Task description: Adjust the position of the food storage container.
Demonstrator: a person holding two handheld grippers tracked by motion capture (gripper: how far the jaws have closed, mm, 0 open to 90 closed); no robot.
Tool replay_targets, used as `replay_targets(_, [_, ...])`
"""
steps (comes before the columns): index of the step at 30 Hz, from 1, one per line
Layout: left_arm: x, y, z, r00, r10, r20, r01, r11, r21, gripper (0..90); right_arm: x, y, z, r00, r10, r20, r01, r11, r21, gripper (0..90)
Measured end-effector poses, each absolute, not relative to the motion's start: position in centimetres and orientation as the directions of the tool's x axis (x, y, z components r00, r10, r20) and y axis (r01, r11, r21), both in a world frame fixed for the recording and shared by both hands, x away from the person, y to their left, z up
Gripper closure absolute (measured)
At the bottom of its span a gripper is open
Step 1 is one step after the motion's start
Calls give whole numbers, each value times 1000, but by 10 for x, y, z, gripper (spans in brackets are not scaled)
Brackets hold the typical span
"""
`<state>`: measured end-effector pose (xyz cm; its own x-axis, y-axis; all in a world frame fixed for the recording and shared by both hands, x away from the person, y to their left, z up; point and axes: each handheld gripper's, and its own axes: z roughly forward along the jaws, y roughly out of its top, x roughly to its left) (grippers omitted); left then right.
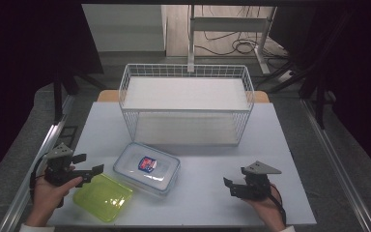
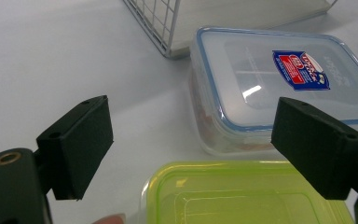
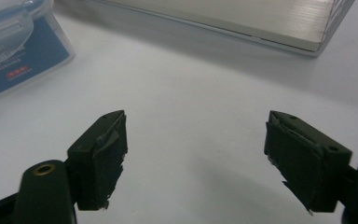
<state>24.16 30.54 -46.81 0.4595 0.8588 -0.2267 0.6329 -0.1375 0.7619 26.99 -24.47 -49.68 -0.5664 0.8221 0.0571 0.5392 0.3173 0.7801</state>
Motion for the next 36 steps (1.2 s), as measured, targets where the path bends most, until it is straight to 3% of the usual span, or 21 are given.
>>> replay_targets(9, [241,302,-468,475,847,-237,638,-146,756,125,266,-239,-495,-609,789,78,533,334,777,398])
replay_targets(10, [241,303,-467,475,847,-239,638,-143,757,125,264,-235,-494,-636,767,80,523,353,776,467])
replay_targets(13, [241,303,-467,475,847,-237,637,-145,757,125,263,-231,-492,-654,753,75,514,369,774,552])
replay_targets(14, [240,303,-468,474,848,-237,638,-145,756,125,261,-225,-491,-694,716,75,500,405,766,666])
replay_targets(16, [240,302,-468,474,848,-237,641,-148,753,125,261,-220,-489,-720,688,90,496,419,761,769])
replay_targets(17, [240,302,-468,474,848,-237,641,-148,753,125,261,-220,-489,-720,688,90,496,419,761,769])
replay_targets(19, [239,301,-468,478,846,-236,641,-152,752,124,259,-208,-487,-754,650,95,479,445,757,867])
replay_targets(31, [239,296,-468,493,837,-237,642,-167,748,124,250,-156,-482,-846,523,102,413,521,747,889])
replay_targets(36, [238,297,-468,491,838,-237,645,-166,746,124,238,-121,-486,-899,425,104,359,581,730,890])
